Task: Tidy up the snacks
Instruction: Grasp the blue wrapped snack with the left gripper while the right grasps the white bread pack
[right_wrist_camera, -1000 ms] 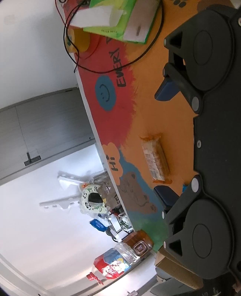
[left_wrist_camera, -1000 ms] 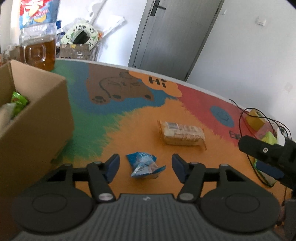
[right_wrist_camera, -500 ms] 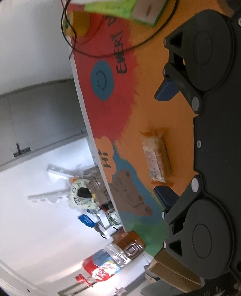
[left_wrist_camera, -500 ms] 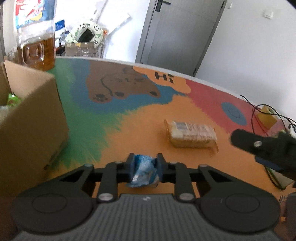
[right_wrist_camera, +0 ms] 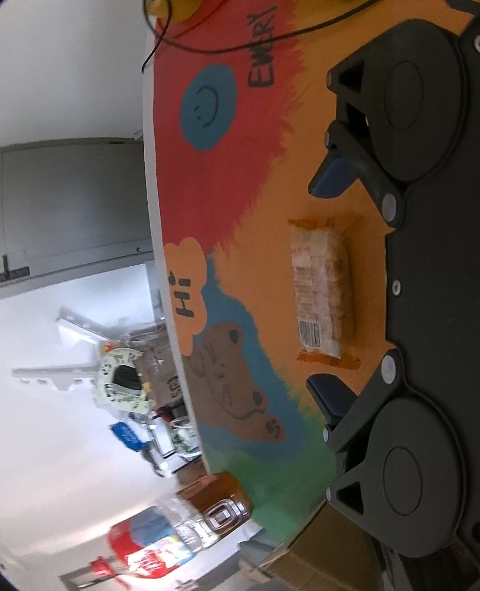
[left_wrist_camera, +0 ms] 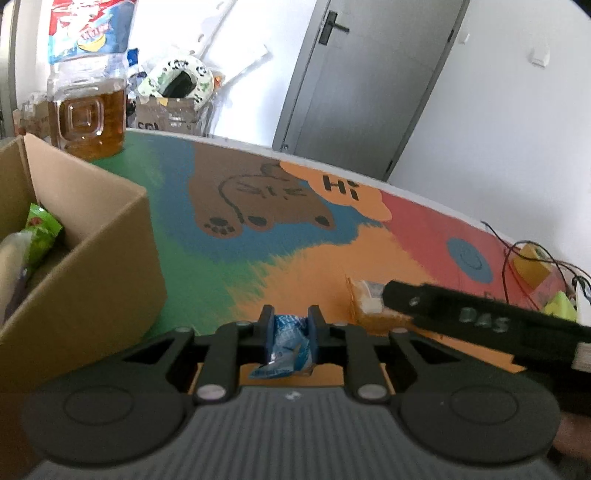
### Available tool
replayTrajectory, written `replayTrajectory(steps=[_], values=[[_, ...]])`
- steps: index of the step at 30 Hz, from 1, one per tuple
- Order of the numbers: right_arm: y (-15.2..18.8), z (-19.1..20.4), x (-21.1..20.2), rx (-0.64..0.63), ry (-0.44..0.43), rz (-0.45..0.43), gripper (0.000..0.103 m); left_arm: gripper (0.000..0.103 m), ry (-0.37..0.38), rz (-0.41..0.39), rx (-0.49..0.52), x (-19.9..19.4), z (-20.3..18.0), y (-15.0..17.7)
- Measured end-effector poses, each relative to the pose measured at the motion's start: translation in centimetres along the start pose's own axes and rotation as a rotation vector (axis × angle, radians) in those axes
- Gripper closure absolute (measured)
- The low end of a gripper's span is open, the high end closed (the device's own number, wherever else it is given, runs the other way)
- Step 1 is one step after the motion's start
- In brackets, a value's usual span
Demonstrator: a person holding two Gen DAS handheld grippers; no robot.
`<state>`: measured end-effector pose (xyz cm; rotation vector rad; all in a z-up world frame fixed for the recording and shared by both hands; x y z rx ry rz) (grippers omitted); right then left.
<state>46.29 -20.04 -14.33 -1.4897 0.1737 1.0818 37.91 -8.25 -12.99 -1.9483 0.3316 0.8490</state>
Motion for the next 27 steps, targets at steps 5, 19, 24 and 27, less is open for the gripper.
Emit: replayTrajectory(steps=[5, 19, 24, 27], values=[[-0.6, 0.5, 1.4, -0.031, 0.013, 0.021, 0.000, 0.085, 0.005, -0.009, -0.028, 0.6, 0.5, -0.2], [-0.2, 1.2, 3.4, -0.111, 0.106, 0.070, 0.018, 0.085, 0.022, -0.014, -0.065, 1.1, 1.5, -0.1], [0.6, 0.8, 2.1, -0.106, 0.116, 0.067, 0.022, 0.085, 0.039, -0.010, -0.076, 0.2, 1.8, 0.3], [1.0, 0.4, 1.1, -0.068, 0.116, 0.057, 0.022, 0.085, 0.052, -0.011, -0.077, -0.7, 1.8, 0.6]])
Point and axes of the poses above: each gripper's, at about its wrist camera, not at the fingertips, and x roughly the way its jaws point, z to its left, y to its underside, the point moved 6 cm from there along x, roughly the way its jaws point, and after that the axes turned 5 degrees about -x, right-handed, at the moved point
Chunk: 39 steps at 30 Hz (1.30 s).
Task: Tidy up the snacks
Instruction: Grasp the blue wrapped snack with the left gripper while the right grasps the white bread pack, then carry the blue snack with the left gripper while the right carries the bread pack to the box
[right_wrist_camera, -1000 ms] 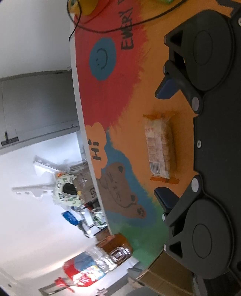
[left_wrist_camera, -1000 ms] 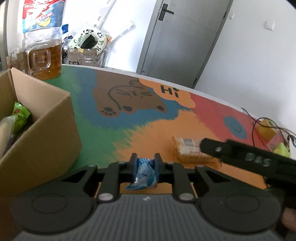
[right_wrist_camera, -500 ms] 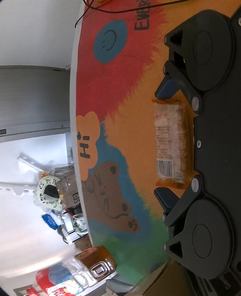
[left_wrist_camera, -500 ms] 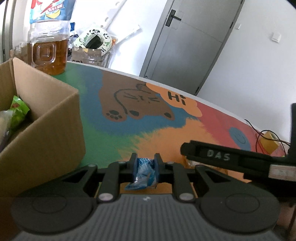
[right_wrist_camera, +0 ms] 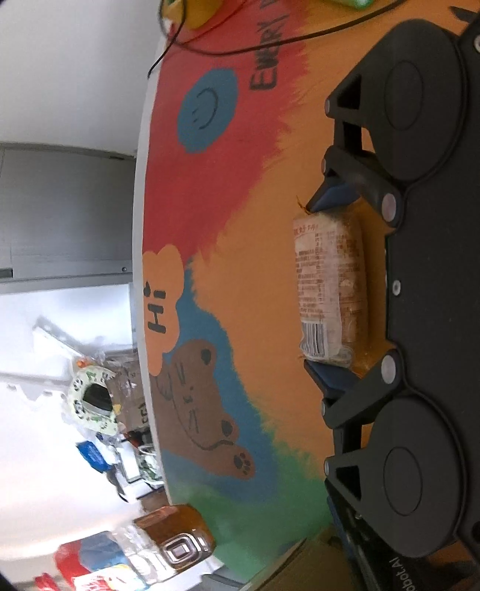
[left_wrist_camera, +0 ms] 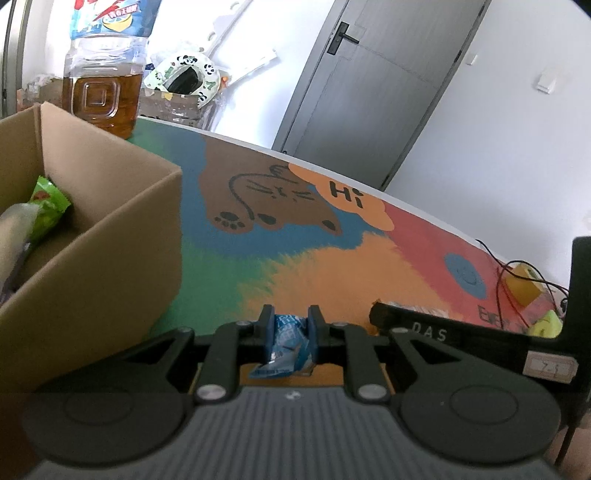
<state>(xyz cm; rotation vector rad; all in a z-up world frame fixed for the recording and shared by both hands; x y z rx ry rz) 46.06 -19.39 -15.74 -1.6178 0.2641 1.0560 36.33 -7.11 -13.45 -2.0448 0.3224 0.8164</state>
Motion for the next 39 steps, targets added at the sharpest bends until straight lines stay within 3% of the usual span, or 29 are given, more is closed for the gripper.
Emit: replayTrajectory(steps=[10, 26, 39], values=[[-0.9, 0.5, -5.7, 0.037, -0.009, -0.107, 0.022, 0.085, 0.052, -0.070, 0.006, -5.2, -0.8, -1.1], [-1.6, 4.4, -13.1, 0.054, -0.080, -0.223, 0.022, 0.085, 0.056, -0.172, 0.022, -13.6, 0.9, -3.5], [-1.9, 9.6, -15.3, 0.027, -0.154, -0.257, 0.022, 0.085, 0.086, -0.216, 0.012, -17.5, 4.2, -5.0]])
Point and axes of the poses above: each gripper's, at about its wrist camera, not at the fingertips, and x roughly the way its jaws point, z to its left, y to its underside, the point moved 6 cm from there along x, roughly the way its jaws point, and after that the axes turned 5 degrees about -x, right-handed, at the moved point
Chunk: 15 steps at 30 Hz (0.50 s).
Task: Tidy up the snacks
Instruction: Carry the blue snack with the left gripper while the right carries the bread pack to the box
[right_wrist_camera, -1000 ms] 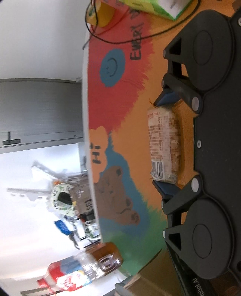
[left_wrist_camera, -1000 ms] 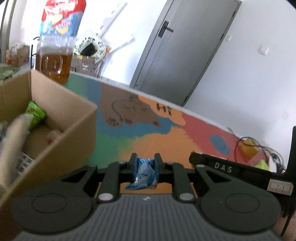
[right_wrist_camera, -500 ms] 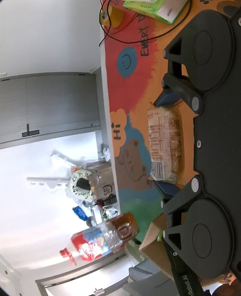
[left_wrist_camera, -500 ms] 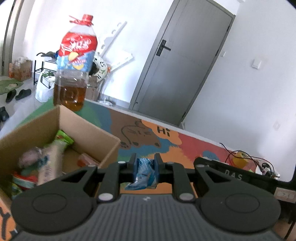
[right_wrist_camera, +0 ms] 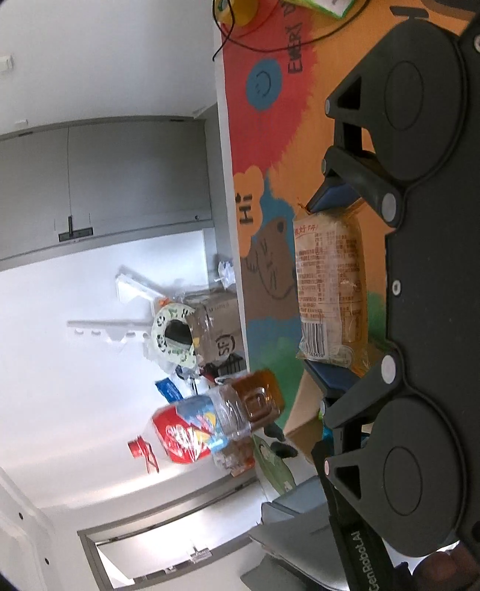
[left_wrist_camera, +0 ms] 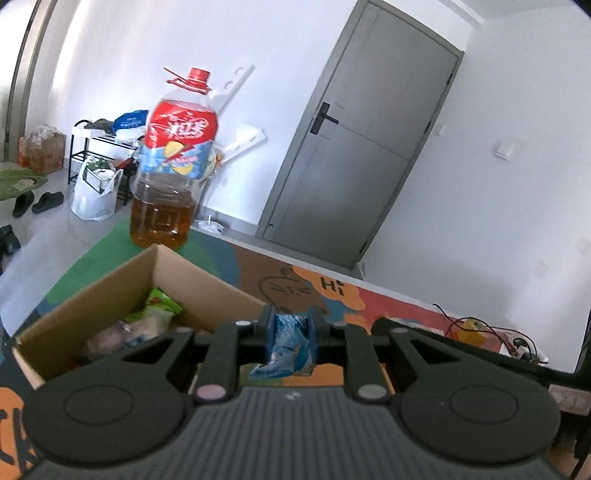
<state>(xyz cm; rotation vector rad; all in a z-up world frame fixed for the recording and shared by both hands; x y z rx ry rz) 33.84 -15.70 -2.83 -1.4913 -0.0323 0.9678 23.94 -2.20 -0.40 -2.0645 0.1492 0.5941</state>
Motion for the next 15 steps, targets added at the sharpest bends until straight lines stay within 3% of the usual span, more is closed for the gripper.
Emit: replayTrajectory(steps=[9, 15], values=[[-0.2, 4.2, 1.0, -0.042, -0.026, 0.014, 0.022, 0.085, -0.025, -0.021, -0.045, -1.7, 4.9, -1.8], [-0.3, 7.0, 1.6, -0.063, -0.054, 0.022, 0.022, 0.085, -0.068, 0.006, -0.066, -1.6, 8.0, -2.1]])
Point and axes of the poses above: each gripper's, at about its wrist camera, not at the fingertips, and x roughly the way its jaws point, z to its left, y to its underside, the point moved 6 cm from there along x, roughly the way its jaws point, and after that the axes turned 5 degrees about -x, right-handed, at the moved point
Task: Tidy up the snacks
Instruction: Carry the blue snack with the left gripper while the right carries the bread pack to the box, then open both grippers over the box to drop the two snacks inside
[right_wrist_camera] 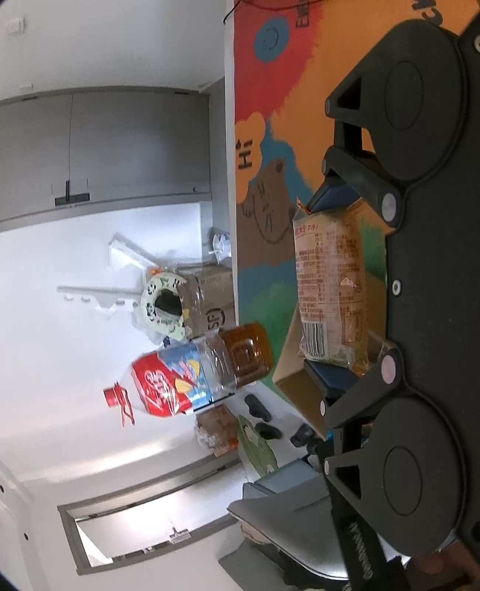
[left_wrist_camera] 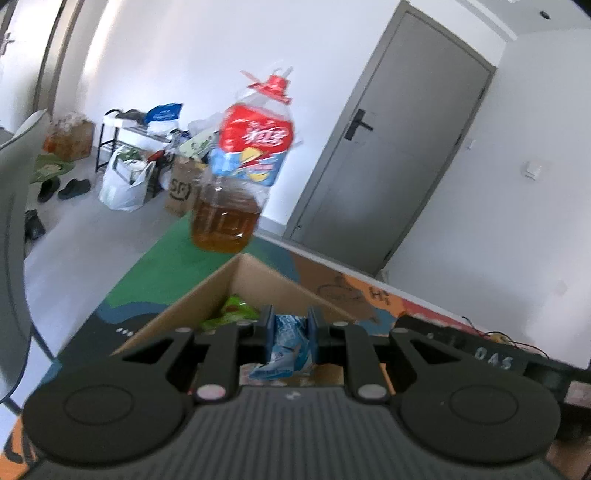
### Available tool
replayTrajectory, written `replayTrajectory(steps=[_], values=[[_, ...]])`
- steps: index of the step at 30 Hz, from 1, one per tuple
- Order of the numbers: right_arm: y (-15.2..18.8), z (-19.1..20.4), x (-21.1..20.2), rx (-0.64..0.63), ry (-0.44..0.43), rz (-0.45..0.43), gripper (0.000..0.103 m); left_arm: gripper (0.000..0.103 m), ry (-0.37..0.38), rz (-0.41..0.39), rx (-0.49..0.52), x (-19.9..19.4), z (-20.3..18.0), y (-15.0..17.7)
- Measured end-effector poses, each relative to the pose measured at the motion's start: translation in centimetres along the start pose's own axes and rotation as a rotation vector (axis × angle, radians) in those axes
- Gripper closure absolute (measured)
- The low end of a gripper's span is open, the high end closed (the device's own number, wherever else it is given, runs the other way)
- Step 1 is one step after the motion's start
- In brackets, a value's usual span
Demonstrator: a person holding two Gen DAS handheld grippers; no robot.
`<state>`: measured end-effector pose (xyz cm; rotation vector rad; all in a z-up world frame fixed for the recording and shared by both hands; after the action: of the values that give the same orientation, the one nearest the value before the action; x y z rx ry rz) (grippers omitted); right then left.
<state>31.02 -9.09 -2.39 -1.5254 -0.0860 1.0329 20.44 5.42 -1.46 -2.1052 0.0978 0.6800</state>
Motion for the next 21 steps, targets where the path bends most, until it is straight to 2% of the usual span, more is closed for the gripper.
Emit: replayTrajectory(steps=[11, 15, 21], values=[[-0.5, 3.1, 0.8, -0.021, -0.059, 0.002, 0.022, 0.081, -0.069, 0.038, -0.030, 0.3, 3.6, -0.1], [-0.4, 3.8, 1.6, -0.022, -0.077, 0.013, 0.022, 0.065, -0.081, 0.025, -0.047, -0.3, 4.4, -0.7], [-0.7, 5.0, 3.0, -0.019, -0.104, 0.033, 0.022, 0.057, -0.113, -0.002, -0.060, -1.0, 6.1, -1.8]])
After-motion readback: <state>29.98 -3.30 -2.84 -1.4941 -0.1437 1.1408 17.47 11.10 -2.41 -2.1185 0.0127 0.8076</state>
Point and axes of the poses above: each gripper's, at about its wrist camera, not at the fingertips, and x roughly the way its jaws point, z to its left, y to its underside, the point moved 6 cm from there along x, roughly the way its jaws point, and after that the axes turned 5 degrees about -x, right-handed, at the moved point
